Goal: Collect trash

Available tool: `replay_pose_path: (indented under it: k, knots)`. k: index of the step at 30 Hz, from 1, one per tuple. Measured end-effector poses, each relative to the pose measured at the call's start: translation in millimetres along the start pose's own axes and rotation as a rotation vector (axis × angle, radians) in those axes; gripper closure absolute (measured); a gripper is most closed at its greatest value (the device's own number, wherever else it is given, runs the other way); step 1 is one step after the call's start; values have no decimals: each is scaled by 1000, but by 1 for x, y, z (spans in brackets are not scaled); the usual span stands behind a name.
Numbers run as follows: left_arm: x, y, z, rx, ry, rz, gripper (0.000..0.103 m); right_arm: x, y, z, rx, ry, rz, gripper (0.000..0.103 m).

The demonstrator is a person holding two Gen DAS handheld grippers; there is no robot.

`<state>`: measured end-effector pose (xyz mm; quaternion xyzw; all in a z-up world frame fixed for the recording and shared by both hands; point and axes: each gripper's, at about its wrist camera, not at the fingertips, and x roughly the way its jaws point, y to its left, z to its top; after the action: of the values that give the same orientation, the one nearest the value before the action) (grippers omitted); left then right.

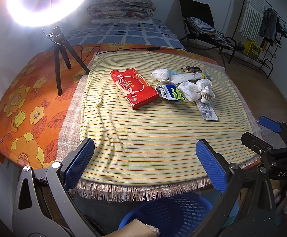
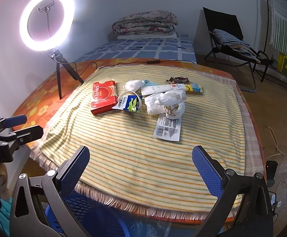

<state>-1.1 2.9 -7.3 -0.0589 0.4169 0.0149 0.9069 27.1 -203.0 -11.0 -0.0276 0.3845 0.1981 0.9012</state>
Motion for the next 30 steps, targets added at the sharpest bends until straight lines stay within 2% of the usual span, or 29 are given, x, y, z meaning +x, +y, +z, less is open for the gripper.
replay_pose_path:
  k: [30]
  knots:
    - [0,2,0,-1,3,-3,0,0,0,-1,2,1,-3,0]
